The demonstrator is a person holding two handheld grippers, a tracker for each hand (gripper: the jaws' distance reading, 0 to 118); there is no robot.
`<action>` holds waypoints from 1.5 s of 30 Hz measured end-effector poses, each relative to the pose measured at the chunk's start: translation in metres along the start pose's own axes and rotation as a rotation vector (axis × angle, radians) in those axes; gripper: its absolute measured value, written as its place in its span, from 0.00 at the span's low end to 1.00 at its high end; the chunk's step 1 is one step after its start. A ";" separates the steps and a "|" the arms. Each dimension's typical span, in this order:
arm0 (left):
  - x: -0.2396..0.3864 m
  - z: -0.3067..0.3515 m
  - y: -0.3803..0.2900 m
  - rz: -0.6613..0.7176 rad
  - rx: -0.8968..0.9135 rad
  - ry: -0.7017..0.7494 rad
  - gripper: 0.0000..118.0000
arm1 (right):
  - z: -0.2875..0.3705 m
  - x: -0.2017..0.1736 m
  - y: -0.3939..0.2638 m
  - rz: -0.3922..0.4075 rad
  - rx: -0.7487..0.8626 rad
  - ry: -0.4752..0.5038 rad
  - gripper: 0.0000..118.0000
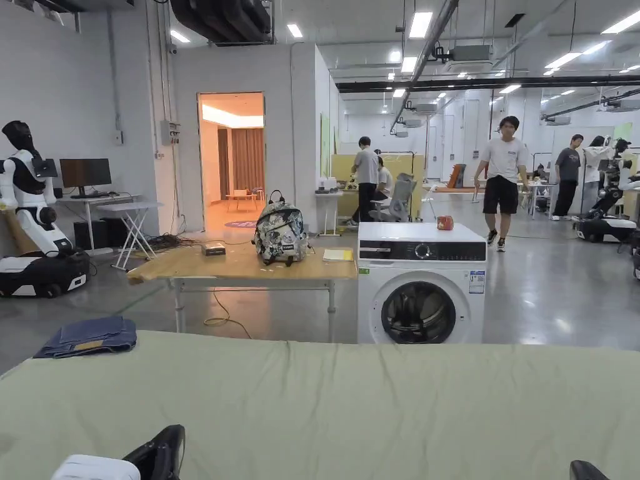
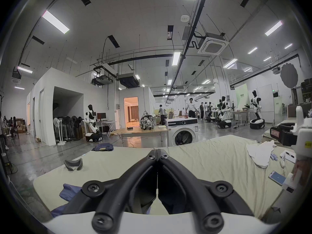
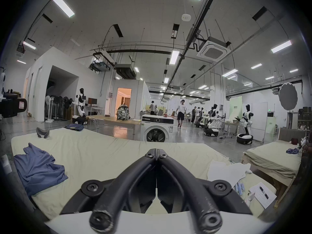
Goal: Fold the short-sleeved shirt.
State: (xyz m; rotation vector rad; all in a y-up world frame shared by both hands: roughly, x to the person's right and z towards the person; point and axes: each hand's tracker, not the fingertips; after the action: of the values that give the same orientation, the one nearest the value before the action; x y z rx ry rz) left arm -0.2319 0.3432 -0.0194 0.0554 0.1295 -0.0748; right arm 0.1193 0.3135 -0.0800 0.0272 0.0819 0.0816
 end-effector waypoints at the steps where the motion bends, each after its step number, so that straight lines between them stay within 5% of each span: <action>1: 0.000 0.000 0.000 0.003 0.002 0.002 0.00 | 0.000 0.000 0.000 -0.005 0.000 0.000 0.00; 6: 0.000 -0.001 0.002 -0.022 -0.002 0.014 0.00 | 0.001 -0.003 0.003 0.022 0.005 -0.002 0.00; 12: 0.003 0.003 0.005 -0.268 -0.018 0.015 0.00 | 0.002 -0.007 0.008 0.250 0.010 0.066 0.00; 16: 0.009 0.001 -0.003 -0.600 -0.068 -0.003 0.00 | 0.001 -0.016 -0.005 0.680 0.038 0.037 0.00; 21: 0.028 -0.006 -0.047 -1.188 -0.101 -0.024 0.00 | 0.004 -0.029 -0.049 1.401 0.189 0.037 0.00; 24: 0.036 -0.005 -0.078 -1.426 -0.127 -0.098 0.00 | 0.010 -0.026 -0.076 1.623 0.236 0.150 0.00; 27: 0.037 -0.002 -0.112 -1.610 -0.175 -0.178 0.00 | 0.011 -0.026 -0.093 1.706 0.174 0.235 0.00; 32: 0.036 0.007 -0.131 -1.635 -0.166 -0.206 0.00 | 0.009 -0.020 -0.101 1.645 0.127 0.193 0.00; 34: 0.036 0.003 -0.115 -1.439 -0.179 -0.163 0.00 | 0.006 -0.020 -0.090 1.509 0.095 0.147 0.00; 36: 0.032 -0.007 -0.084 -1.081 -0.248 -0.152 0.00 | 0.007 -0.021 -0.065 1.160 0.024 0.136 0.00; 40: 0.002 -0.024 -0.042 -0.464 -0.248 -0.111 0.00 | 0.004 -0.014 -0.036 0.675 -0.037 0.036 0.00; 43: -0.016 -0.022 -0.037 -0.112 -0.214 -0.162 0.00 | 0.001 -0.005 -0.030 0.419 -0.077 0.015 0.00; 45: -0.021 -0.018 -0.037 -0.020 -0.184 -0.188 0.00 | -0.001 -0.002 -0.030 0.297 -0.106 0.021 0.00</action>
State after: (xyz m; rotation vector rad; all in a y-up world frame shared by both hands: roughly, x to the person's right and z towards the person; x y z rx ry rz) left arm -0.2583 0.3085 -0.0365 -0.1368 -0.0513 -0.0876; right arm 0.1191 0.2839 -0.0822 -0.0675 0.0943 0.3828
